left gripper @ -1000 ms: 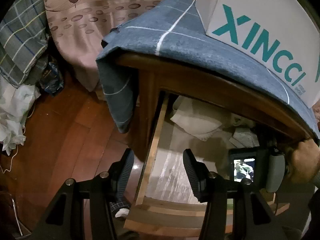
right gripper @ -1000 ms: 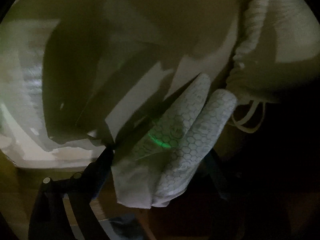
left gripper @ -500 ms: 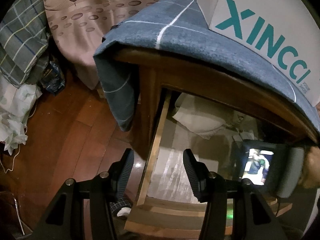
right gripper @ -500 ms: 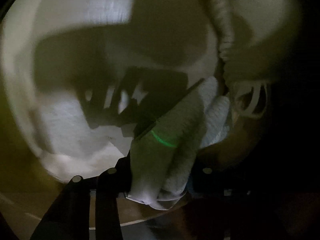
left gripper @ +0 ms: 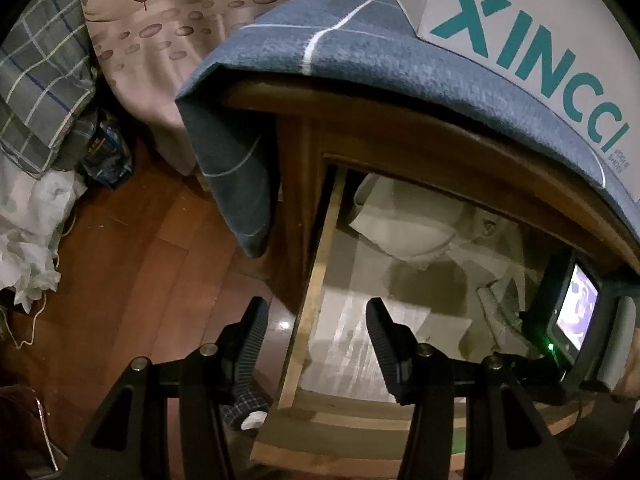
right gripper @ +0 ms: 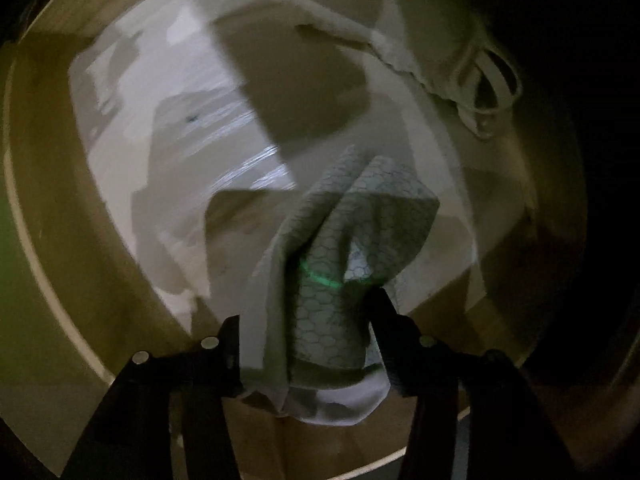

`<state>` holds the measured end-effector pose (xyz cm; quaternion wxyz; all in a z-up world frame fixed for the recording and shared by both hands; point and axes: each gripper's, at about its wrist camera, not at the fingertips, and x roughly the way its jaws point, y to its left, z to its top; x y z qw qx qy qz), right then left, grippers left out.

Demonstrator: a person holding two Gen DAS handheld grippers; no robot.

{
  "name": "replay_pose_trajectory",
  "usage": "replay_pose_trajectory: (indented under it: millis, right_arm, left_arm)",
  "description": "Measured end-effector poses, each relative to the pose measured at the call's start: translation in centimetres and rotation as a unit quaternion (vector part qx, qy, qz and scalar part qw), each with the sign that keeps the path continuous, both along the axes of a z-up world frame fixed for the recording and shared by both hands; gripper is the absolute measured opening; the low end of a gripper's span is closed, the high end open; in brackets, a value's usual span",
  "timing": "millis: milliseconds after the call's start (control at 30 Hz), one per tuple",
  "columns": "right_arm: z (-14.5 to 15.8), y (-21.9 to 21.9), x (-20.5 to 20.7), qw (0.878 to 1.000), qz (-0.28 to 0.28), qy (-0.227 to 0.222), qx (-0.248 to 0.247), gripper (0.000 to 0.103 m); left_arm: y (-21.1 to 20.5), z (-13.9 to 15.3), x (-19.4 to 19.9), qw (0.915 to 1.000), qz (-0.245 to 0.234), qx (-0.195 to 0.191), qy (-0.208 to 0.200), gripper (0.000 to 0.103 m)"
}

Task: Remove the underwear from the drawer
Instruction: 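Grasp the white hexagon-patterned socks with the right gripper and lift, then reach the left gripper into the drawer toward the cream bra while the right gripper holds the socks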

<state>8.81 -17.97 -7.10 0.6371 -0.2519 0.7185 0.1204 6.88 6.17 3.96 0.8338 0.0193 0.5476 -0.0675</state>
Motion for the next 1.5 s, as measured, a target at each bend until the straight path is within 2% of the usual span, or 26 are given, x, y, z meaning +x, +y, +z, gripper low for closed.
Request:
replay_pose_trajectory:
  millis: [167,233,267,333,467,600,633,800,967,1100,1267,1400,1500]
  right_arm:
    - [-0.7,-0.6,0.7,1.0,-0.007,-0.005,-0.004,0.053]
    - [-0.5,-0.2,-1.3,1.0,-0.013,-0.005,-0.003,0.053]
    - [-1.0,-0.2,-1.1,1.0,-0.014,-0.002,-0.004,0.052]
    - [-0.7,1.2,-3.4,1.0,-0.022,-0.003,-0.003,0.045]
    - [-0.7,-0.2,-3.4,0.998,-0.06,-0.024,-0.009,0.032]
    - [1.4,-1.0,-3.5,0.995,-0.088,-0.04,-0.014,0.026]
    - [3.0,-2.4,-4.0,0.994,-0.094,-0.047,-0.011,0.025]
    - [5.5,-3.1,-5.5,0.986,-0.146,-0.072,0.025,0.023]
    - [7.9,-4.7,-6.9,0.964,-0.231,-0.112,0.071,0.023]
    - [9.3,-6.2,-7.9,0.933,-0.314,-0.138,0.104,0.023]
    - [11.0,-7.5,-10.3,0.902,-0.374,-0.172,0.129,0.023]
    - [11.3,-7.2,-12.1,0.88,-0.403,-0.191,0.163,0.023]
    - [11.3,-7.1,-12.8,0.871,-0.41,-0.204,0.176,0.023]
  left_arm:
    - [-0.4,-0.3,0.0,1.0,-0.005,0.008,0.002,0.052]
    - [-0.5,-0.4,0.0,0.9999,-0.009,0.013,0.002,0.052]
    - [-0.6,-0.5,0.0,0.9998,-0.011,0.017,0.001,0.052]
    - [-0.7,-0.6,-0.1,0.9995,-0.017,0.026,-0.001,0.052]
    - [-1.2,-0.8,-0.2,0.9985,-0.029,0.046,-0.005,0.052]
    - [-1.9,-1.5,-0.5,0.9962,-0.045,0.075,-0.006,0.052]
    - [-2.1,-1.6,-0.5,0.9956,-0.049,0.079,-0.007,0.052]
    - [-2.9,-2.0,-0.7,0.993,-0.064,0.098,-0.013,0.052]
    - [-3.5,-2.4,-0.9,0.9914,-0.076,0.106,-0.013,0.052]
    - [-3.8,-2.9,-0.9,0.9891,-0.081,0.122,-0.013,0.052]
    - [-4.5,-3.3,-1.4,0.9839,-0.098,0.148,-0.021,0.052]
    - [-5.7,-3.8,-2.2,0.9717,-0.127,0.194,-0.046,0.052]
    - [-6.7,-4.2,-3.0,0.9563,-0.153,0.238,-0.074,0.052]
